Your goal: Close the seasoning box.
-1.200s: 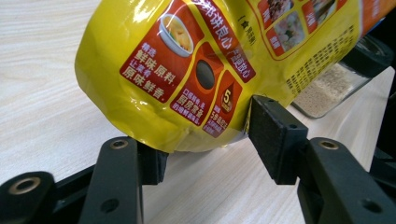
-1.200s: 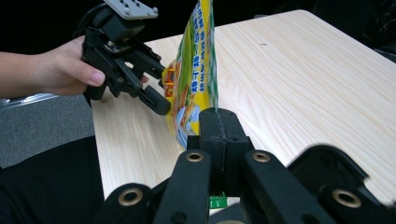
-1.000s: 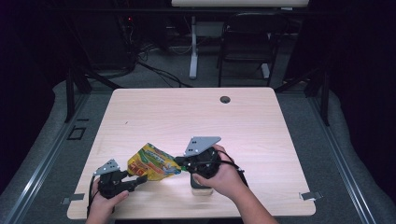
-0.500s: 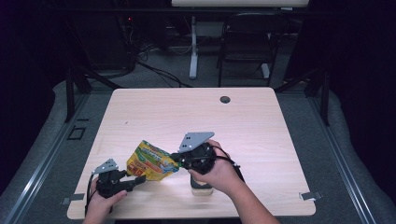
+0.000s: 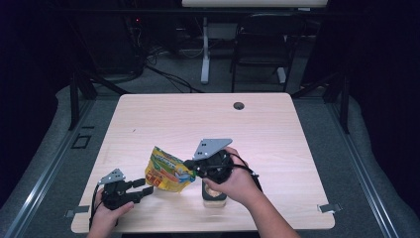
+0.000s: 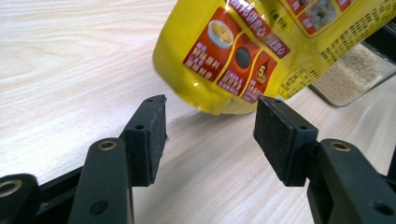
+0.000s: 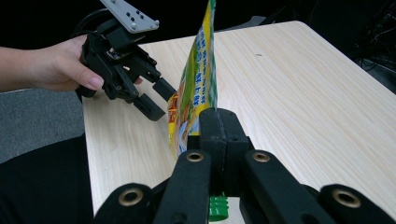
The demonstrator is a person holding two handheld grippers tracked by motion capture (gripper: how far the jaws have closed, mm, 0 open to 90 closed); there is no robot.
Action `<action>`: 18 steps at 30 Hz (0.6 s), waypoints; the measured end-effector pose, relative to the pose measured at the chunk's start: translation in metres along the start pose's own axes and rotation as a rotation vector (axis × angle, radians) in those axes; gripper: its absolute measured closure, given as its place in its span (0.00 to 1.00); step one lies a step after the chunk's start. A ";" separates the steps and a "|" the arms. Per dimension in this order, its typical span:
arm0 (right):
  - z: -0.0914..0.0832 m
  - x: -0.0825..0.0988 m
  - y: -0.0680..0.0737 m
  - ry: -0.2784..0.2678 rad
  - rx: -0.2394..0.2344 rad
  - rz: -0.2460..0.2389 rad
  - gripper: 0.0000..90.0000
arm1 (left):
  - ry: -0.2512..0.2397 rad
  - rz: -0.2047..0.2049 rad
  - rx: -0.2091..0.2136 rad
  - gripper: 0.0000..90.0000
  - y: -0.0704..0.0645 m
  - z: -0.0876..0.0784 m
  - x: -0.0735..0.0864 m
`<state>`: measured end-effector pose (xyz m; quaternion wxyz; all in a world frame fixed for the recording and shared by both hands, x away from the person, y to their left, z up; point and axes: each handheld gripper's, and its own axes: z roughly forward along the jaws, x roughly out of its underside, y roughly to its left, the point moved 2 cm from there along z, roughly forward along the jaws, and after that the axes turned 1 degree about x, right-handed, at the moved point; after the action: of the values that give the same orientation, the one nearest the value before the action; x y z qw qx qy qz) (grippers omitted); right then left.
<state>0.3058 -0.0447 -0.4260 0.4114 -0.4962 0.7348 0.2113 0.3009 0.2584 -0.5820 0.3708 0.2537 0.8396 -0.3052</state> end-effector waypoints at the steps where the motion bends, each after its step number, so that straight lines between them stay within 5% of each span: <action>1: 0.000 0.000 0.000 0.000 -0.001 0.000 1.00 | -0.001 0.000 -0.002 0.50 0.000 -0.001 0.000; 18: 0.010 -0.014 0.005 0.003 -0.021 -0.017 1.00 | -0.075 -0.015 -0.060 0.51 0.011 -0.025 -0.008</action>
<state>0.3078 -0.0282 -0.4210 0.4069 -0.5070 0.7288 0.2149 0.3011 0.2821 -0.5665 0.4071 0.2244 0.8358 -0.2920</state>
